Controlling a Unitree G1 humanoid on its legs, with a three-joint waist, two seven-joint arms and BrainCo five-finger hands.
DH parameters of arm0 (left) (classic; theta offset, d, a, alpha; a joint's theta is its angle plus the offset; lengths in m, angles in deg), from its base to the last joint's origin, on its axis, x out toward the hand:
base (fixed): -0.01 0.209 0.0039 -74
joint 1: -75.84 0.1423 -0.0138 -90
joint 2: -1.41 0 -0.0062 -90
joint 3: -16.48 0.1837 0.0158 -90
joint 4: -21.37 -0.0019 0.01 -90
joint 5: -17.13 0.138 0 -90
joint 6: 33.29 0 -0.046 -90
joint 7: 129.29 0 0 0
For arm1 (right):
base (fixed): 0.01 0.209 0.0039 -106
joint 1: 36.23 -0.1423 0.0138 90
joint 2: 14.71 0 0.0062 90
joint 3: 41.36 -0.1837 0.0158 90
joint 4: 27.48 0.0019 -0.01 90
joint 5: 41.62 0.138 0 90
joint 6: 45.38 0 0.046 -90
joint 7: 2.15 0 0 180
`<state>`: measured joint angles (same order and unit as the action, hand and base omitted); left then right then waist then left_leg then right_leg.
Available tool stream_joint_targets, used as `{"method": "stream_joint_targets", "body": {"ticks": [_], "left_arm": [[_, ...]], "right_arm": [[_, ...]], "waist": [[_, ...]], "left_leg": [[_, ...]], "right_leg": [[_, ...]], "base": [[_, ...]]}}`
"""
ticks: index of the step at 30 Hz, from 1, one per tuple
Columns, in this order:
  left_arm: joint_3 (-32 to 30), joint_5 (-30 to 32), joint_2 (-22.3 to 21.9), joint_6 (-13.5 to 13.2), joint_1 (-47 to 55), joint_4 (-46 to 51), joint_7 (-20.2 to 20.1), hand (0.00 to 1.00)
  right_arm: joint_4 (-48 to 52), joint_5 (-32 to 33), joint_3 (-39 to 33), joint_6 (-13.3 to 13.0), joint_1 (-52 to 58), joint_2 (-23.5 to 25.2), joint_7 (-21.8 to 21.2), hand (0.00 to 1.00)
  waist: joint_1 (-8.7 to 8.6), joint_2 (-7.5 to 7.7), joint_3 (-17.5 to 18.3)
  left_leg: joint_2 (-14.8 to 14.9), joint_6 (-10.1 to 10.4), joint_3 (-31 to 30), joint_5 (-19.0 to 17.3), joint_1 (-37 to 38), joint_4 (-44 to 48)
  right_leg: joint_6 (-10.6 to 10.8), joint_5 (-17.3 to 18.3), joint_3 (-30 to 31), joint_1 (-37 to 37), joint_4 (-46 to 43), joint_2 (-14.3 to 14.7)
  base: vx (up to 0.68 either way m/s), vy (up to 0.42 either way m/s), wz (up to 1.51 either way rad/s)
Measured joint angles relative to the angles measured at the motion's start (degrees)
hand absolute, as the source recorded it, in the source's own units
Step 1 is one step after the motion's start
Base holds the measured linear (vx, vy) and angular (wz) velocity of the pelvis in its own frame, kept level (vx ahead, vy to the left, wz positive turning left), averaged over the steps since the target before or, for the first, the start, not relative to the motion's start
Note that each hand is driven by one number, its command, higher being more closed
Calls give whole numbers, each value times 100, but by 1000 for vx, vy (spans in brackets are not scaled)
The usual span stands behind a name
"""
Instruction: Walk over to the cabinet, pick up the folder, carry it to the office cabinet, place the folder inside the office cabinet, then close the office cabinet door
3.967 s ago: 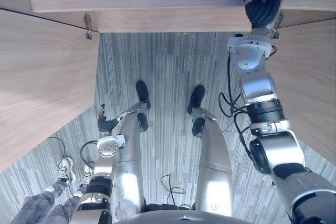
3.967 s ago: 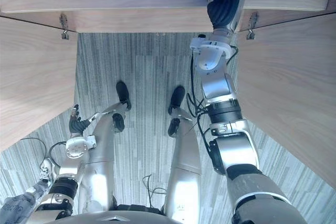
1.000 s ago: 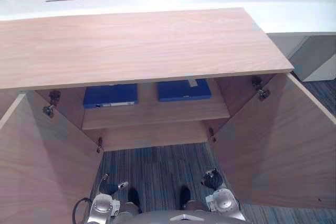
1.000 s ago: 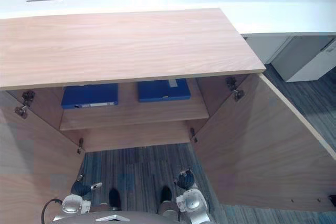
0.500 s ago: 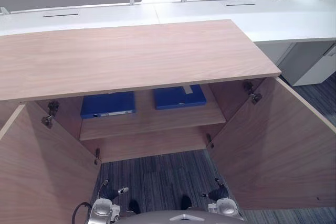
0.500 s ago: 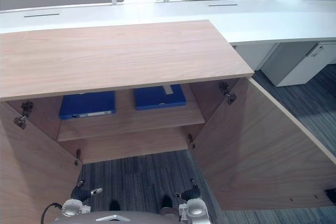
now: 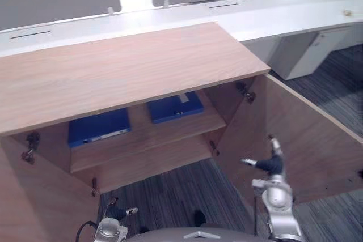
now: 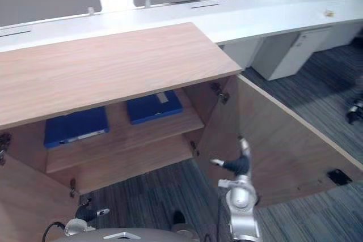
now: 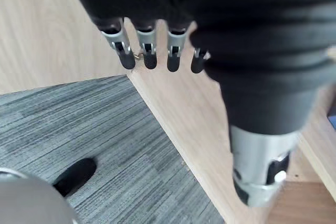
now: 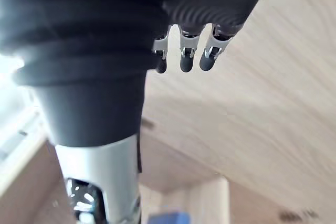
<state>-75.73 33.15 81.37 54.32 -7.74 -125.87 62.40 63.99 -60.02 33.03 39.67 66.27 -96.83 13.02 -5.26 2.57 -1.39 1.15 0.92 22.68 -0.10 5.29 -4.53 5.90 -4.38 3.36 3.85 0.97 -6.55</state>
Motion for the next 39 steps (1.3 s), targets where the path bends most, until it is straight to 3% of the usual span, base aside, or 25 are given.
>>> {"method": "stream_joint_targets", "body": {"ticks": [9,13,16,20,24,29,32,39], "left_arm": [[7,-4,-59,2,117,1,-88,0],[-11,-3,-150,2,173,10,-95,0],[-52,-2,-279,2,208,44,-140,0],[-276,6,-506,4,281,83,-208,0],[-494,10,-681,6,449,449,-210,0],[-653,61,-714,6,449,491,-267,0],[-635,64,-725,5,412,491,-384,0],[-428,64,-788,-2,393,481,-462,0]], "right_arm": [[1258,8,-1121,-109,280,138,335,0],[1393,9,-1646,-110,383,494,615,0],[1394,21,-1918,-107,482,786,882,0],[1393,203,-1986,-98,539,828,1056,0],[1257,790,-2557,-97,527,919,1185,0],[401,2110,-2856,-121,421,676,1140,0],[88,2542,-2854,-154,209,389,956,0],[-722,2814,-2776,-241,-284,-282,494,0]], "waist": [[-350,-30,97],[-524,-59,114],[-588,-90,123],[-627,-155,135],[-631,-213,137],[-581,-260,149],[-566,-281,146],[-493,-443,124]], "left_leg": [[14,45,623,-460,166,316],[33,38,777,-609,176,457],[31,31,916,-673,184,513],[47,28,1152,-777,282,558],[69,49,1275,-817,396,552],[161,95,1340,-829,406,566],[191,114,1310,-821,379,553],[219,84,1166,-796,356,533]], "right_leg": [[52,-58,645,84,-22,80],[59,-51,828,134,-73,90],[46,-42,932,206,-191,105],[19,-21,1097,223,-284,149],[-66,220,1153,253,-555,203],[-97,294,1119,284,-618,254],[-86,309,1015,273,-594,251],[-49,316,841,202,-523,233]], "base": [[36,0,-40],[1,-20,-24],[-16,-35,-22],[-49,-48,-31],[-18,-72,-11],[36,-72,-4],[45,-75,10],[45,-46,12]]}}
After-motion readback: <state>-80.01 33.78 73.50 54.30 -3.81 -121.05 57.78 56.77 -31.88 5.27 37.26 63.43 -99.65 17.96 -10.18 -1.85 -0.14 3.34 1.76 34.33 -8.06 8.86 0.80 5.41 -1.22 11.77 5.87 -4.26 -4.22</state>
